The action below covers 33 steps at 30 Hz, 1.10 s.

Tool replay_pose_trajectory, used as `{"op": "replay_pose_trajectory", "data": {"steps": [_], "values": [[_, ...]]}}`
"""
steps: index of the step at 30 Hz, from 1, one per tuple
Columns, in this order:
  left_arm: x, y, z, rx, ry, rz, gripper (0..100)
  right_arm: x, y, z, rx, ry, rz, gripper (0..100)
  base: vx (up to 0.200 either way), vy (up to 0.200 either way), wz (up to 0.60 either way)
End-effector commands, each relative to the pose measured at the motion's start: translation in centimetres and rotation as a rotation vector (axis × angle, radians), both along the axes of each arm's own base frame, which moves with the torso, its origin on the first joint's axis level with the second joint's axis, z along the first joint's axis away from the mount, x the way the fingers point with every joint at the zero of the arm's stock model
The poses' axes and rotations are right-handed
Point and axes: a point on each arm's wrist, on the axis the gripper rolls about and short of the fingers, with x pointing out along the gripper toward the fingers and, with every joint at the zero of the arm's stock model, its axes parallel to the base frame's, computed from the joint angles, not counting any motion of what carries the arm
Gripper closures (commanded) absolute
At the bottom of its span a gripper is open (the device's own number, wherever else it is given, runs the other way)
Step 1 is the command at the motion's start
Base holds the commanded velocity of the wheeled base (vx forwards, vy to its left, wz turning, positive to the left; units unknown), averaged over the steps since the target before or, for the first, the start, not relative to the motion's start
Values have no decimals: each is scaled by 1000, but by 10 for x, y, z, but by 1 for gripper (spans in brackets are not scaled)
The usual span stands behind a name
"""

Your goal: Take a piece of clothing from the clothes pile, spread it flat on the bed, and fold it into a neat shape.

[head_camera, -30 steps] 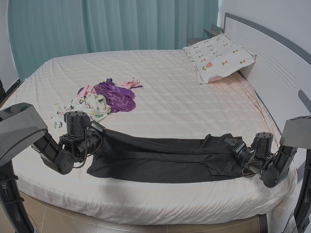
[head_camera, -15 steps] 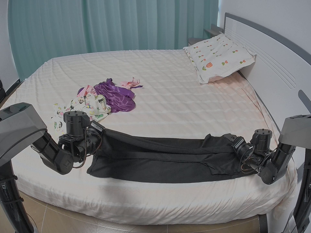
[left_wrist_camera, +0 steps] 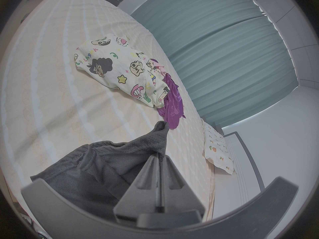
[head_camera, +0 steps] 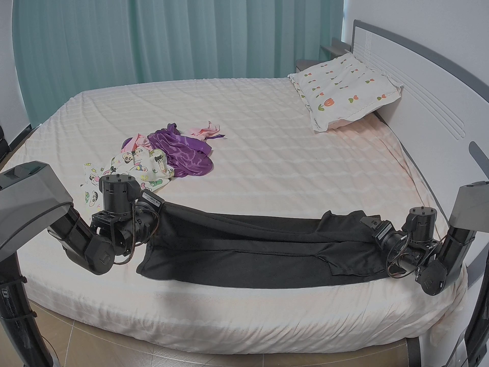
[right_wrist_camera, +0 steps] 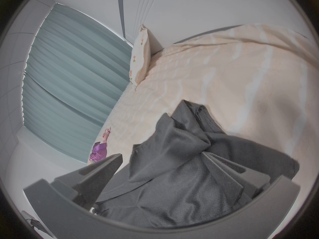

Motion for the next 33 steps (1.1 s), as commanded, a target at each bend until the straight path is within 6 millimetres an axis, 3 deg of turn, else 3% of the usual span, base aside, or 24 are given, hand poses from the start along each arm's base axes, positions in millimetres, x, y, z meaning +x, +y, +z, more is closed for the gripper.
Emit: {"op": "replay_pose_trajectory", "data": {"steps": [1, 8, 14, 23, 33], "values": [[0, 0, 1, -1, -4, 1, 100, -2, -4, 19, 4, -59, -10, 0, 0, 0, 0], [0, 0, 1, -1, -4, 2, 100, 16, -14, 21, -10, -37, -44, 0, 0, 0, 0], [0, 0, 1, -1, -4, 2, 100, 30, -15, 7, -32, 32, -45, 0, 0, 0, 0], [0, 1, 2, -1, -4, 4, 100, 29, -16, -6, -41, 78, -46, 0, 0, 0, 0], [0, 1, 1, -1, -4, 4, 100, 26, -16, -8, -63, 87, -56, 0, 0, 0, 0]]}}
